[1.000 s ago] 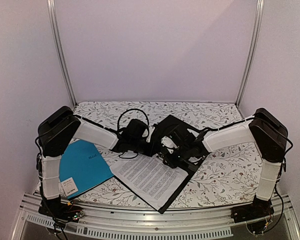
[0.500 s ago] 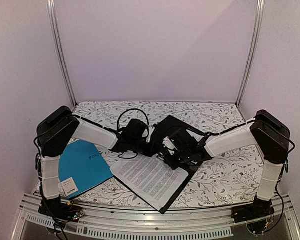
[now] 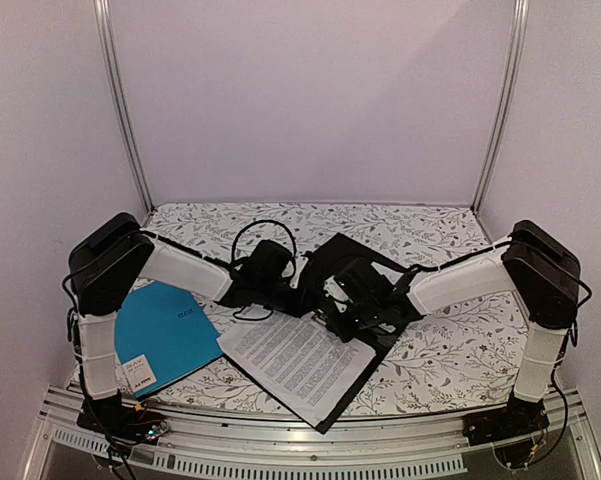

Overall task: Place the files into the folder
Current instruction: Clamp the file onto the spring clip on the folder.

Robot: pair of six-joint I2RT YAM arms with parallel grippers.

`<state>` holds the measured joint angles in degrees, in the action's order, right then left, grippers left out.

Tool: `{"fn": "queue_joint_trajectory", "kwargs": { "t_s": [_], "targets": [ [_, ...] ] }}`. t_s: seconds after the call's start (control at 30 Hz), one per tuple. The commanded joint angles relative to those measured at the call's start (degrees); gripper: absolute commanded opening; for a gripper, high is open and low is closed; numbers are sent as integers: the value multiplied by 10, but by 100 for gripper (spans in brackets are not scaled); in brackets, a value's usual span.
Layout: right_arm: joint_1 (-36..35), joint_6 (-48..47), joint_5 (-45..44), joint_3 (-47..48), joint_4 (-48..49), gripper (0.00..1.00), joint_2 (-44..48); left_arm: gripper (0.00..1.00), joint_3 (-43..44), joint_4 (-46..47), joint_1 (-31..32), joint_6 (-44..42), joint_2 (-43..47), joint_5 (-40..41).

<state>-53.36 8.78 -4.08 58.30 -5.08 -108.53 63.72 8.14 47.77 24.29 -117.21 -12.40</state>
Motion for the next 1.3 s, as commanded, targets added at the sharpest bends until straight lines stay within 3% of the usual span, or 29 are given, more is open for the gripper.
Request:
{"fn": "queue_joint_trajectory", "kwargs": {
  "t_s": [0.0, 0.27, 0.4, 0.63, 0.93, 1.27],
  "targets": [
    [10, 30, -61, -21, -167, 0, -53, 0, -44, -232, 13, -1, -31, -6],
    [11, 38, -64, -19, -170, 0, -55, 0, -21, -207, 21, 12, -12, -49],
    [10, 41, -62, -49, -132, 0, -40, 0, -44, -138, 14, 52, -3, -91],
    [11, 19, -53, -74, -75, 0, -18, 0, -47, -100, 0, 73, -4, -133],
    [17, 29, -51, -70, -77, 0, -21, 0, -61, -97, 1, 90, -1, -169],
    [16, 32, -50, -66, -85, 0, -23, 0, -77, -148, -11, 90, -34, -144]
  ]
}}
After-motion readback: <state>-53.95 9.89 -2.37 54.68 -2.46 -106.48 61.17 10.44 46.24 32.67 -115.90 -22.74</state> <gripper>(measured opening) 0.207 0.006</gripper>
